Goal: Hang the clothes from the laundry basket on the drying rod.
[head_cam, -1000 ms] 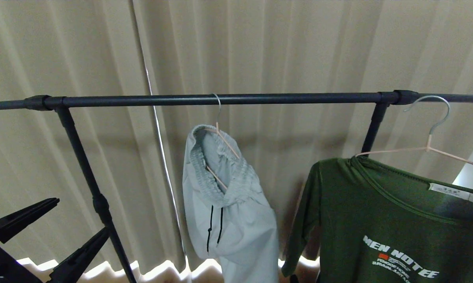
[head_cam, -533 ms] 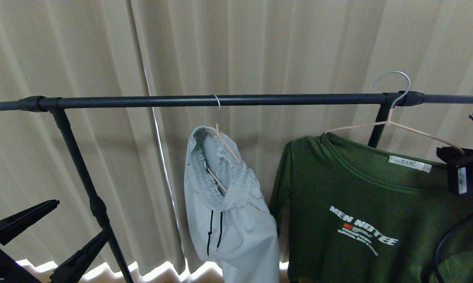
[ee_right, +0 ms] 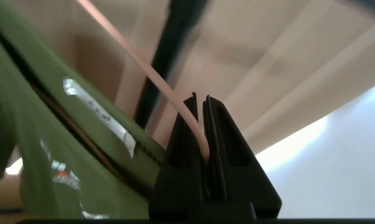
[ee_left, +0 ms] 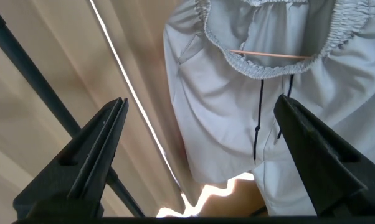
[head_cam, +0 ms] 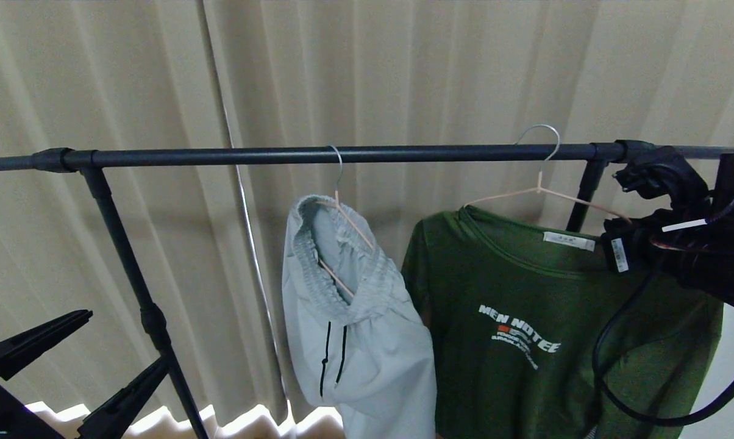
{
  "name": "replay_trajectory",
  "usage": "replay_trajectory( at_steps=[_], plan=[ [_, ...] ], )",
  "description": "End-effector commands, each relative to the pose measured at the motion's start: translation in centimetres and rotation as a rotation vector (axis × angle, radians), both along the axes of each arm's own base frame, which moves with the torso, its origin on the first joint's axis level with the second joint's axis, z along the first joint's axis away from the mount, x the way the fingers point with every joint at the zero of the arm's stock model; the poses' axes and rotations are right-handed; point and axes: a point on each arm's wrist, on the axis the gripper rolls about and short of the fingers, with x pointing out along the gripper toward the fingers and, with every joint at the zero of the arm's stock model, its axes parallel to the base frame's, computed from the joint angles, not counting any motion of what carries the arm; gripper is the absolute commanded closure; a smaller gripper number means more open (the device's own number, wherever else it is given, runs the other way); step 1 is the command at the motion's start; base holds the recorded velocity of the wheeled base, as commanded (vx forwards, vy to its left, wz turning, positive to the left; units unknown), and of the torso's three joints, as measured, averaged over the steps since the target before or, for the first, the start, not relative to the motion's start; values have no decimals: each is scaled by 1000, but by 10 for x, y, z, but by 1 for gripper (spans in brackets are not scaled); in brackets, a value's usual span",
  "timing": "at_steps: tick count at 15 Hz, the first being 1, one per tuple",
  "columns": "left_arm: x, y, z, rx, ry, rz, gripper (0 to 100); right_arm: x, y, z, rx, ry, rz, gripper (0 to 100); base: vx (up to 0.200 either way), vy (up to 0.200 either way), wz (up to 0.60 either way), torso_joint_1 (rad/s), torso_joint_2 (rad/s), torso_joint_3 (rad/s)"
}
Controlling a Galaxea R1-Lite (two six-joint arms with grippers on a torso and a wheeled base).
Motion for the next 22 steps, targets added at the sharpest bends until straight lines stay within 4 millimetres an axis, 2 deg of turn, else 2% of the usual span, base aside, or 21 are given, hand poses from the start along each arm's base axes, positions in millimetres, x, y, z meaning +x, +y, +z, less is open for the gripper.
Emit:
replay_trajectory(
  at_steps=[1, 8, 13, 14, 19, 22],
  plan=[
    [0, 0, 0, 1, 2, 0, 0, 5, 8, -10, -9, 37, 27, 100, 0, 0, 0, 0, 0, 0],
    [0, 0, 0, 0, 0, 0, 0, 1, 34, -11, -5, 39, 133, 100, 0, 0, 0, 0, 0, 0],
    [0, 0, 0, -3, 0, 3, 0, 1, 39, -10, 12, 6, 169, 100, 0, 0, 0, 0, 0, 0],
    [-1, 0, 1, -4, -4, 3, 0, 0, 39, -10, 13, 6, 170, 0, 0, 0, 0, 0, 0, 0],
    [-1, 0, 0, -4, -3, 3, 0, -3, 39, -14, 28, -33, 176, 0, 0, 0, 0, 0, 0, 0],
    [0, 1, 0, -6, -1, 8, 0, -14, 37, -21, 122, -100, 300, 0, 0, 0, 0, 0, 0, 0]
  ],
)
